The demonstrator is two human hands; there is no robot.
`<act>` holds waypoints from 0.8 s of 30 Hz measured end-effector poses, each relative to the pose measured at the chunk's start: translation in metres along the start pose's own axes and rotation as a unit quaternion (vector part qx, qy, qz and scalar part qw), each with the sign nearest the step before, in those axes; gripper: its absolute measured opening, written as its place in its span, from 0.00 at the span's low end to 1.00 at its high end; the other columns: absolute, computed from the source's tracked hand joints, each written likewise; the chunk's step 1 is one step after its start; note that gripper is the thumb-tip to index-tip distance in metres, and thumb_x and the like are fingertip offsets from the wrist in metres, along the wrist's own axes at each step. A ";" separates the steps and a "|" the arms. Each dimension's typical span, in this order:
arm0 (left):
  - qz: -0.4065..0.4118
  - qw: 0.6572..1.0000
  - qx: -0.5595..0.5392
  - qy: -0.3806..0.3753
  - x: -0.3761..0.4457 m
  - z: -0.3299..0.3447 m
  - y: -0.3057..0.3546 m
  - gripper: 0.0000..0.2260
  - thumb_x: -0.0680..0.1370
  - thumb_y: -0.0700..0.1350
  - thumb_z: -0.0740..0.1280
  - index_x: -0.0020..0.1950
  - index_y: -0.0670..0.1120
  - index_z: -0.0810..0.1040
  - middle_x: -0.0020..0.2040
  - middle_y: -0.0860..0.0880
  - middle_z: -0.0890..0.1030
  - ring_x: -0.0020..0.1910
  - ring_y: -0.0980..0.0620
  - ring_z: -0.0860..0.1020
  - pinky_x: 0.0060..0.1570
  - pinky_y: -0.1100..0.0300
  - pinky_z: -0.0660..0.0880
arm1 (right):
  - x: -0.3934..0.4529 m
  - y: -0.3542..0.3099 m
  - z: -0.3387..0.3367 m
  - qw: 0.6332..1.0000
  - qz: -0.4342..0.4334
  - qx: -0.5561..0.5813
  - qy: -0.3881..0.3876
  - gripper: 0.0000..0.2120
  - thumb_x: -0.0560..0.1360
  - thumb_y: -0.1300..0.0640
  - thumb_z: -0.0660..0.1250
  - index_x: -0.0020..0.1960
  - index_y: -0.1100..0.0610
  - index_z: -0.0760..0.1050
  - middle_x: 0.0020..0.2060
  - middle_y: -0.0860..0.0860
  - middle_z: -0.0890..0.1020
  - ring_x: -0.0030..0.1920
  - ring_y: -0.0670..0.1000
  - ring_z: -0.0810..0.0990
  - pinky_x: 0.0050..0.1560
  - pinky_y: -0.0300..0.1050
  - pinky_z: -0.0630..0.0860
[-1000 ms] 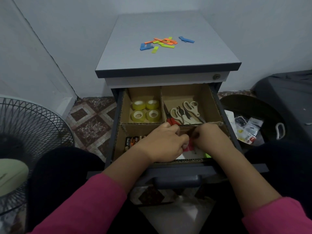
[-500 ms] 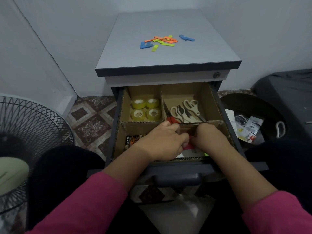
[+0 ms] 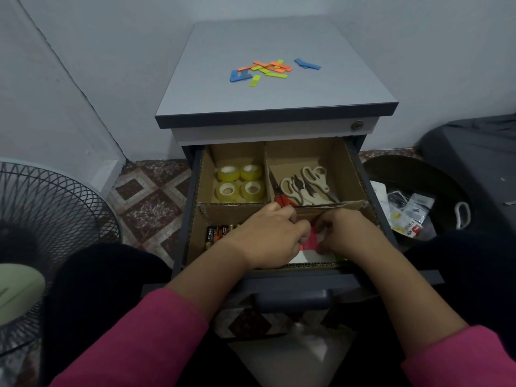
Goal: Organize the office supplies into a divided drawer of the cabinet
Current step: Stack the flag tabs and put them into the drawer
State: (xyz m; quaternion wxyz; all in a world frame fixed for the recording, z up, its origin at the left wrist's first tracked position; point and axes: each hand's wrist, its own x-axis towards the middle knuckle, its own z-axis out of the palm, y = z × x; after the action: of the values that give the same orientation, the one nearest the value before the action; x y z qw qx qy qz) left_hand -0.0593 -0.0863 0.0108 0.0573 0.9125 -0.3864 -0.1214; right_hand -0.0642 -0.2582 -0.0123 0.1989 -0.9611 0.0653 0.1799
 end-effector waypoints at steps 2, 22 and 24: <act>0.007 1.000 0.007 0.001 0.001 0.000 0.000 0.12 0.80 0.48 0.54 0.62 0.52 0.71 0.58 0.49 0.69 0.47 0.53 0.59 0.51 0.62 0.56 | 0.000 -0.002 0.001 1.000 -0.011 -0.007 0.001 0.19 0.64 0.56 0.78 0.53 0.47 0.80 0.47 0.49 0.82 0.49 0.50 0.80 0.51 0.47 0.79; -0.001 1.000 -0.013 -0.005 0.001 0.002 -0.003 0.11 0.80 0.47 0.55 0.61 0.52 0.71 0.57 0.49 0.69 0.49 0.52 0.61 0.55 0.62 0.60 | -0.003 -0.003 -0.004 1.000 0.014 0.002 0.005 0.17 0.64 0.57 0.77 0.51 0.47 0.81 0.43 0.50 0.80 0.46 0.52 0.80 0.49 0.47 0.79; -0.009 1.000 -0.024 -0.009 0.000 0.002 -0.004 0.11 0.80 0.47 0.55 0.60 0.53 0.71 0.56 0.50 0.69 0.51 0.51 0.63 0.59 0.58 0.64 | -0.006 -0.001 -0.007 0.997 0.027 -0.052 0.047 0.09 0.69 0.59 0.71 0.49 0.51 0.80 0.44 0.51 0.80 0.47 0.53 0.80 0.47 0.47 0.79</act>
State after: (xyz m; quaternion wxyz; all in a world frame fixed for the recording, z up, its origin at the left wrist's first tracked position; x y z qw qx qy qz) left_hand -0.0573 -0.0838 0.0077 0.0752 0.9130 -0.3758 -0.1394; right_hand -0.0674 -0.2596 -0.0040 0.1409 -0.9753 0.0911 0.1433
